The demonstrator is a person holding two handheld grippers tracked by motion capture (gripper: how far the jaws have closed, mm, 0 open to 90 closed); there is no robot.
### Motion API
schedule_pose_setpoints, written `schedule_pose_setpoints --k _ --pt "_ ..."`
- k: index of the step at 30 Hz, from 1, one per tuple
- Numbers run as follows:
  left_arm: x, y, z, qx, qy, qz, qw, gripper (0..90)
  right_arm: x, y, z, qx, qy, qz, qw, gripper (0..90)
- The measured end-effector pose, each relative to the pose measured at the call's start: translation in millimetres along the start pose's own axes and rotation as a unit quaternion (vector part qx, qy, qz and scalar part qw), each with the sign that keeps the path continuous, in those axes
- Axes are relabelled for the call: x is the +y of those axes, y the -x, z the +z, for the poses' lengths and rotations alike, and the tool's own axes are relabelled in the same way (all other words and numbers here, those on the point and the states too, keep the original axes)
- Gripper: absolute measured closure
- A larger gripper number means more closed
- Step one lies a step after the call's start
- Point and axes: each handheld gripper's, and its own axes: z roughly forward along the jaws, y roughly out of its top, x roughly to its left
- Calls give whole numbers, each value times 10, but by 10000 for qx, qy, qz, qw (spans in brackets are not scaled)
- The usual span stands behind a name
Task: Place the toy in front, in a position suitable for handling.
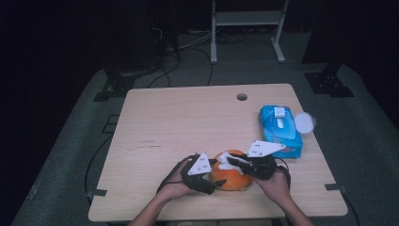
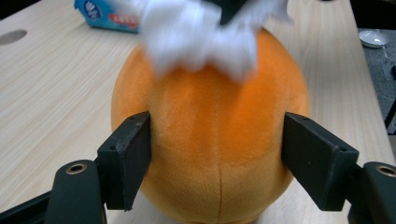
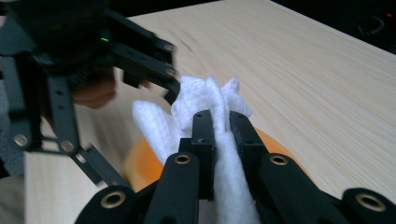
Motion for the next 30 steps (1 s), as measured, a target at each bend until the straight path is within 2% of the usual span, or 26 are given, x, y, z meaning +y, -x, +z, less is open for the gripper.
schedule_pose_setpoints --k 2,5,8,10,13,15,17,21,24,27,30 --pt "-21 -31 -8 -15 34 -110 9999 263 -61 89 -55 -163 -51 120 9998 810" --pt "-7 -35 -2 -33 65 -140 9999 258 -127 182 -115 -102 -23 401 9991 809" --pt "40 -63 -27 -78 85 -331 9994 184 -125 143 -92 -152 -40 324 9994 810" --pt "78 -74 -54 -65 256 -458 9986 141 -106 92 -62 -111 -9 267 9996 810" --pt "150 -38 -60 -32 446 -373 9983 139 -61 -33 -6 86 63 205 9997 810" --pt "148 -22 -34 10 365 -323 9988 140 -34 -113 37 156 84 93 9998 810" --pt "95 -38 -12 40 332 -345 9988 145 -19 -129 49 132 35 3 9999 810" --pt "37 -79 10 25 360 -480 9982 203 -52 -25 9 86 40 134 9999 810" --pt "31 -84 8 27 328 -449 9984 217 -90 60 -28 7 44 246 9997 810" --pt "8 -98 -6 26 312 -485 9983 219 -133 154 -82 -170 33 336 9993 810" --pt "-21 -116 -29 8 314 -531 9981 219 -204 267 -138 -307 -2 566 9979 811"
